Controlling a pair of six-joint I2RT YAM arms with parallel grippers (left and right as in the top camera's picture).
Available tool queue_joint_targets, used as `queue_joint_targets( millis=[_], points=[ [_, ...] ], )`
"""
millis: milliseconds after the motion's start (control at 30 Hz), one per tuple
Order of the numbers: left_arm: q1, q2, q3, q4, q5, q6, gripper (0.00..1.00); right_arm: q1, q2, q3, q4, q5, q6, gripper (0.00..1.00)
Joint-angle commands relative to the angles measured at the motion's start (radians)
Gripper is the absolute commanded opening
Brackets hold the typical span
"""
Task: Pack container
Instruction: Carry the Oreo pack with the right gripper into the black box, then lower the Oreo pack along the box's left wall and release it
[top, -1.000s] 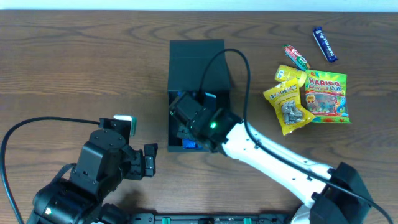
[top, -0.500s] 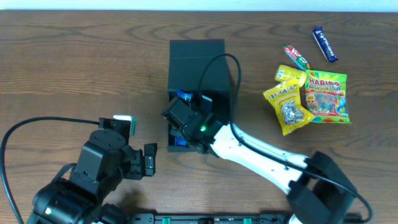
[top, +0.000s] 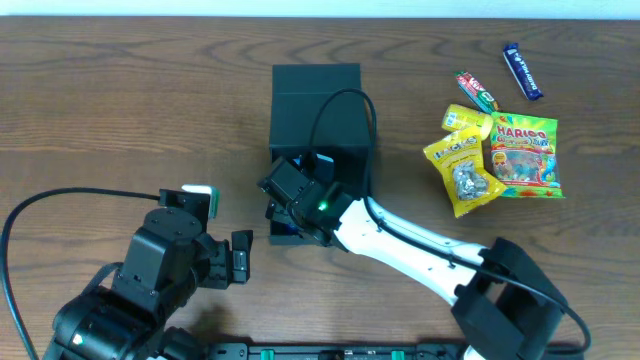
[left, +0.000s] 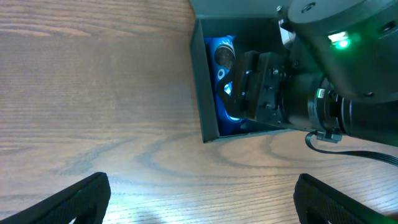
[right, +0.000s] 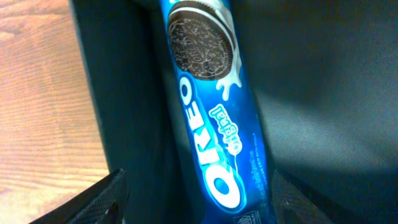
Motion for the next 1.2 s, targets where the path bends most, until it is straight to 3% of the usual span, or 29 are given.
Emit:
queue_joint_targets(
  millis=[0, 67, 100, 133, 200, 567, 733, 1167],
  points=[
    [0.002, 0.000, 0.021, 0.000, -0.010, -0.005, 0.95, 0.003, -0.068, 0.000, 0.001, 0.009, -0.073, 0.73],
    [0.002, 0.000, 0.021, 0.000, -0.010, -0.005, 0.95, 0.002, -0.095, 0.000, -0.015, 0.034, -0.104, 0.69],
    [0.002, 0.000, 0.021, 0.000, -0.010, -0.005, 0.95, 0.002, -0.105, 0.000, -0.029, 0.055, -0.114, 0.57],
    [0.002, 0.000, 0.021, 0.000, -0.010, -0.005, 0.95, 0.002, -0.115, 0.000, -0.051, 0.084, -0.116, 0.31],
    [0.002, 0.000, 0.021, 0.000, -0.010, -0.005, 0.95, 0.001, -0.119, 0.000, -0.091, 0.131, -0.116, 0.01],
    [0.002, 0.000, 0.021, -0.001, -0.010, -0.005, 0.95, -0.016, 0.037, -0.002, -0.112, 0.151, -0.162, 0.01],
    [0.002, 0.000, 0.021, 0.000, -0.010, -0.005, 0.95, -0.018, 0.092, -0.002, -0.029, 0.129, -0.289, 0.01],
    [0.002, 0.000, 0.021, 0.000, -0.010, -0.005, 0.95, -0.054, 0.131, -0.002, 0.055, 0.003, -0.398, 0.01]
  ],
)
